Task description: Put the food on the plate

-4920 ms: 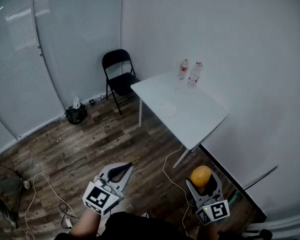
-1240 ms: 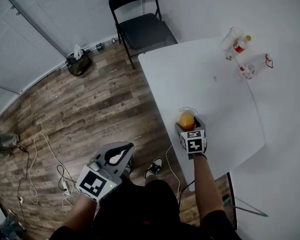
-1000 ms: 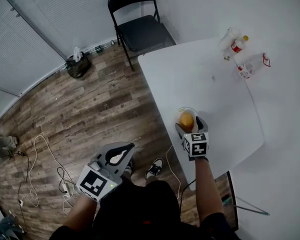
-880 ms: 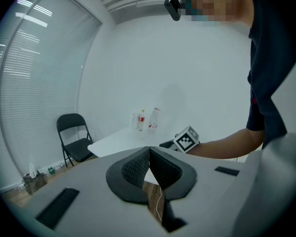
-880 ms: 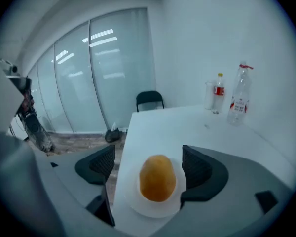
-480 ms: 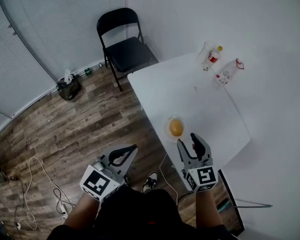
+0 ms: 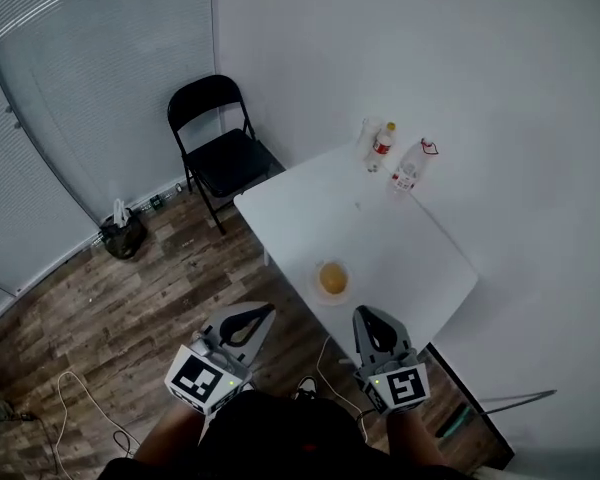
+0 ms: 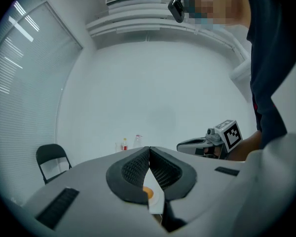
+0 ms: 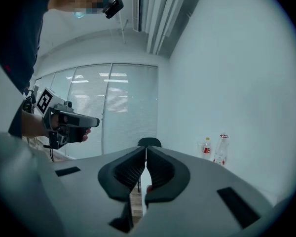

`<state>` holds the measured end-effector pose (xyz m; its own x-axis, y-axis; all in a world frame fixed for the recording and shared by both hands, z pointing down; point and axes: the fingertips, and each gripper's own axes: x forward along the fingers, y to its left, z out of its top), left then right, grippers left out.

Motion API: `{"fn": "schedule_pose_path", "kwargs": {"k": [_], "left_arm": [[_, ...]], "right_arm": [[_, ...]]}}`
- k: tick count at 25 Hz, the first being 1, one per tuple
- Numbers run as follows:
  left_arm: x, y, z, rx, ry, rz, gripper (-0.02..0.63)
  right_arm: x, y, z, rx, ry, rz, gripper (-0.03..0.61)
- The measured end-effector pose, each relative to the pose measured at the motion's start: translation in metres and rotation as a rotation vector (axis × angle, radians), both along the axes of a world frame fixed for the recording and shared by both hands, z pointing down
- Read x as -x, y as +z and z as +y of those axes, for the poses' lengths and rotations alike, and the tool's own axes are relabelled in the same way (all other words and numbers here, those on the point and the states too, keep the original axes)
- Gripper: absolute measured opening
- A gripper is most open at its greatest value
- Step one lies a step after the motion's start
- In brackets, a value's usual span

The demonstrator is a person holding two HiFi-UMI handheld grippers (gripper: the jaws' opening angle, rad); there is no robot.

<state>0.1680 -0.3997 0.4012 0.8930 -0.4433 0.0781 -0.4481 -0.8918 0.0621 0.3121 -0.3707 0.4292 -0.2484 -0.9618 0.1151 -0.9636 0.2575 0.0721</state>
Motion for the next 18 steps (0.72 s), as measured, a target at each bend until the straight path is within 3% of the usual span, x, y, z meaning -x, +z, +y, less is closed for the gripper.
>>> {"fn": "schedule_pose_path", "kwargs": {"k": [10,18], "left_arm": [[0.000,-0.020,0.002,-0.052,0.029,0.005,0.023],[-0.011,-0.026,0.007,-0.067,0.037,0.015,0.023]], "right_arm": [[-0.001,-0.046,0.026,-0.107,0.053,-0.024,0.023],[-0.013,-0.042,0.030,-0.096,0.069,-0.002,0.023]]}}
